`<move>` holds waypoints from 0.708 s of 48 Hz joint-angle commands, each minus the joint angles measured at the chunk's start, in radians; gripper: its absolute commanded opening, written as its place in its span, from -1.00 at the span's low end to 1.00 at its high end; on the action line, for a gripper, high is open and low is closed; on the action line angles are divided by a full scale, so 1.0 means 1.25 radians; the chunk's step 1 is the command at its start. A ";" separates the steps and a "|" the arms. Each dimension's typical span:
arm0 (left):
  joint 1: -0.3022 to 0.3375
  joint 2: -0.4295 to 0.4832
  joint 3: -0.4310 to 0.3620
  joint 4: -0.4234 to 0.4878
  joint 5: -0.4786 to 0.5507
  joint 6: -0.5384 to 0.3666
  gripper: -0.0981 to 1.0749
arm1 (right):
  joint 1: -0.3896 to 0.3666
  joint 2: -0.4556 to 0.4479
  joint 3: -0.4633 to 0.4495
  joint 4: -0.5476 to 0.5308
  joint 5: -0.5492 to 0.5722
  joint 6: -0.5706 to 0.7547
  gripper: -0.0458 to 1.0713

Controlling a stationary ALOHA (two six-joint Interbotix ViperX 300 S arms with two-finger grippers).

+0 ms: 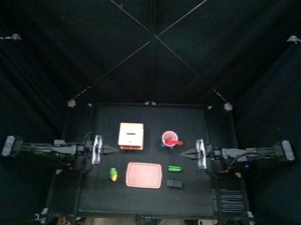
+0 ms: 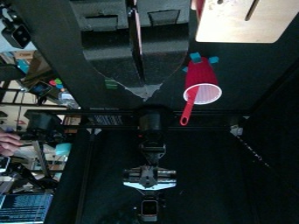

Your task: Grab drawer handle

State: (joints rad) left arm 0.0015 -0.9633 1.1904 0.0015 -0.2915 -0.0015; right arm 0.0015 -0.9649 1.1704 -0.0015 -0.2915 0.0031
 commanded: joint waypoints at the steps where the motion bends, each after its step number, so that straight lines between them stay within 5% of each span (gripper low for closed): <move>1: -0.004 0.015 -0.016 -0.023 -0.011 -0.005 -0.97 | -0.011 0.018 -0.022 -0.005 -0.012 0.000 -0.94; 19: -0.029 0.026 -0.010 -0.167 -0.018 -0.005 -0.56 | -0.066 0.177 -0.124 -0.012 -0.135 0.002 -0.87; 34: -0.064 0.123 -0.011 -0.344 -0.020 -0.005 0.16 | -0.130 0.331 -0.199 -0.004 -0.253 0.004 -0.87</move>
State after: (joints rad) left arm -0.0721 -0.8437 1.1950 -0.3758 -0.3053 -0.0092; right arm -0.1396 -0.5921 0.9664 -0.0138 -0.5691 0.0077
